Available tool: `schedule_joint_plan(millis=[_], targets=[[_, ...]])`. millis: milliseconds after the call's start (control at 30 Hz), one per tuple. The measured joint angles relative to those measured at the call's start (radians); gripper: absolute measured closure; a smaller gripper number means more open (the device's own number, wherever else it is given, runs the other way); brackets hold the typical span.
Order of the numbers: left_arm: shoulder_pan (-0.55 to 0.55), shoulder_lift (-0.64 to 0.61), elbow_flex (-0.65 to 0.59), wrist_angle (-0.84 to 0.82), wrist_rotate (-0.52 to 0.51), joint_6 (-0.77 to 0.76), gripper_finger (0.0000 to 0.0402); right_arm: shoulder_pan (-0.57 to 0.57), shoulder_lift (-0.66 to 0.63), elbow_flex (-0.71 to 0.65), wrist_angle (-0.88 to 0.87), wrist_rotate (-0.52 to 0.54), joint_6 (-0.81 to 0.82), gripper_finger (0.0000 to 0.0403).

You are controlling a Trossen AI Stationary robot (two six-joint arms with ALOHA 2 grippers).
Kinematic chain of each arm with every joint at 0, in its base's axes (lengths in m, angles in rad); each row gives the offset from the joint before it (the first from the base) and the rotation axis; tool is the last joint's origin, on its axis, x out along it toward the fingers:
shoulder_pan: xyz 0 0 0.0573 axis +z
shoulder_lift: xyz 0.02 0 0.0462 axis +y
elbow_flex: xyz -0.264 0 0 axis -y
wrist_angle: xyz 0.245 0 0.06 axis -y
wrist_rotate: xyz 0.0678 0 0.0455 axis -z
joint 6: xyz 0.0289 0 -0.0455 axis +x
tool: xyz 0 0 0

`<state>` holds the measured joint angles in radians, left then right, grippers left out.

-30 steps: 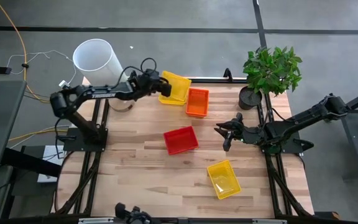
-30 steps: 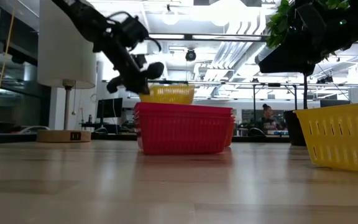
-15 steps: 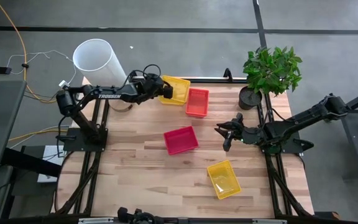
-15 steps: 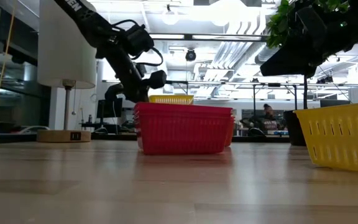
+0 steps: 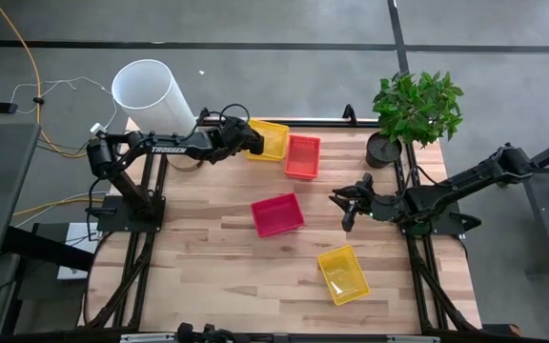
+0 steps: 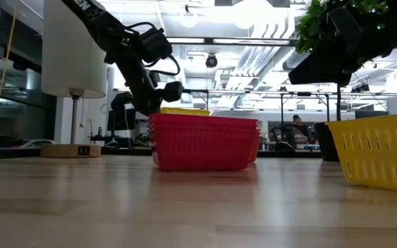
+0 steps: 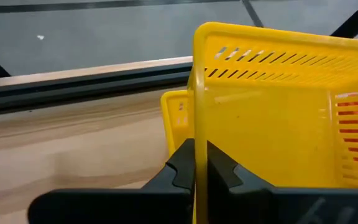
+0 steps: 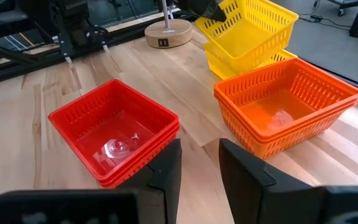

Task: Stack baskets by color
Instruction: Stack the left yellow bin on the top yellow bin

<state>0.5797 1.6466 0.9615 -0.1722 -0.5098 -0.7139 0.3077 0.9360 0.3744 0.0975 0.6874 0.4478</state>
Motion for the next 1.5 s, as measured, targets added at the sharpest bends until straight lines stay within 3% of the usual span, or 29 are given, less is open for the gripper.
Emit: schedule_joint_plan(millis=[200, 533, 800, 1133, 1333, 1400, 1500], targets=[[-0.008, 0.0, 0.0, 0.049, 0.001, 0.013, 0.0362, 0.0, 0.0, 0.0, 0.0, -0.004, -0.001, 0.0306], [-0.018, 0.0, 0.0, 0.077, 0.014, 0.023, 0.025, 0.0, 0.0, 0.0, -0.001, -0.004, -0.001, 0.0306], [-0.018, -0.045, 0.001, 0.209, 0.05, 0.171, 0.0196, 0.0, 0.0, 0.0, -0.003, -0.003, 0.007, 0.0306], [-0.018, -0.079, 0.001, 0.17, 0.039, 0.213, 0.02, 0.0, 0.0, 0.0, -0.004, 0.02, 0.005, 0.0306], [-0.009, -0.055, 0.001, 0.337, 0.003, 0.359, 0.0205, 0.0, 0.0, 0.0, -0.004, 0.027, 0.007, 0.0306], [-0.008, -0.018, 0.001, 0.399, 0.002, 0.386, 0.0222, 0.0, 0.0, 0.0, -0.004, 0.027, 0.002, 0.0306], [-0.01, 0.059, 0.001, 0.497, 0.022, 0.377, 0.0288, 0.0, 0.0, 0.0, -0.004, 0.045, 0.001, 0.0306]])
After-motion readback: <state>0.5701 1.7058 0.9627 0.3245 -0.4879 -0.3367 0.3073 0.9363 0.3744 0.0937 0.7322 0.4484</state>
